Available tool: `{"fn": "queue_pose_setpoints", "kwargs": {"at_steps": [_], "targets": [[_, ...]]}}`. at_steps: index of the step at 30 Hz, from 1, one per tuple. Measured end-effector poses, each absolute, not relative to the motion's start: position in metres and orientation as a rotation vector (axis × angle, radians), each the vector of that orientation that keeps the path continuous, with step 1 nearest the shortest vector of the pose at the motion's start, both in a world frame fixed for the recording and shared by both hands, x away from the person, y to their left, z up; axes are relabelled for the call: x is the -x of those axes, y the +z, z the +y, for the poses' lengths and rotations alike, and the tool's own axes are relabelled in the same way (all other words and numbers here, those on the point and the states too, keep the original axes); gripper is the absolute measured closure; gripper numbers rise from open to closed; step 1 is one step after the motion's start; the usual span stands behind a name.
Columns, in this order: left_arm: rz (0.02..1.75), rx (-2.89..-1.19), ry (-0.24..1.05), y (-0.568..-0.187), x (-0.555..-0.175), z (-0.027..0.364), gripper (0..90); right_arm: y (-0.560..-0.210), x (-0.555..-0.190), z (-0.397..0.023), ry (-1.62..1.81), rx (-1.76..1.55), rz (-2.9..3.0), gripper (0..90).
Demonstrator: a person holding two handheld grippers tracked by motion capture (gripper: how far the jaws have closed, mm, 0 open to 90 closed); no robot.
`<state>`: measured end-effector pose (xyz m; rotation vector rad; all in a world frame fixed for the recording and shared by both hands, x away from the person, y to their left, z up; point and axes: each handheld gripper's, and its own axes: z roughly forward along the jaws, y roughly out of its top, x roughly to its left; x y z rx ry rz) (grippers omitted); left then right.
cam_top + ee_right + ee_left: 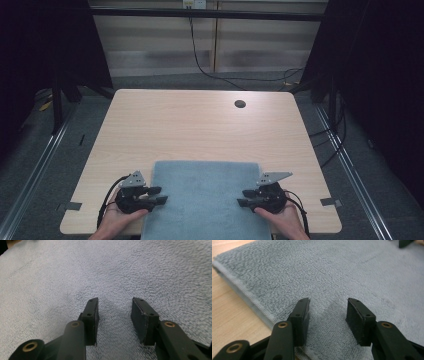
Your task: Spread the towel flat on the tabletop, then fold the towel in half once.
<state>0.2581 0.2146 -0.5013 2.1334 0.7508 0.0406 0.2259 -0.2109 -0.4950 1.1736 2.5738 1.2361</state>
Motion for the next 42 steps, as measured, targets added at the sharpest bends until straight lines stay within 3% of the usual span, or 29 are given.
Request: {"fn": "queue_pose_setpoints", "kwargs": {"at_steps": [7, 16, 28, 39, 42], "targets": [[0.744, -2.134, 0.02, -0.501, -0.264, 0.215, 53.8, -0.481, -0.269, -0.243, 1.245, -1.266, 2.374, 52.9], [0.77, -2.088, 0.04, -0.496, -0.275, 0.219, 52.8, -0.49, -0.321, -0.259, 1.222, -1.334, 2.332, 53.0], [0.866, -2.01, 0.225, -0.488, -0.343, 0.219, 43.6, -0.505, -0.323, -0.25, 1.157, -1.28, 2.403, 49.5], [0.886, -2.086, 0.222, -0.509, -0.351, 0.214, 37.0, -0.506, -0.322, -0.248, 1.208, -1.275, 2.434, 76.4], [0.852, -2.089, 0.185, -0.509, -0.349, 0.215, 52.0, -0.505, -0.321, -0.249, 1.22, -1.275, 2.434, 80.0]]}}
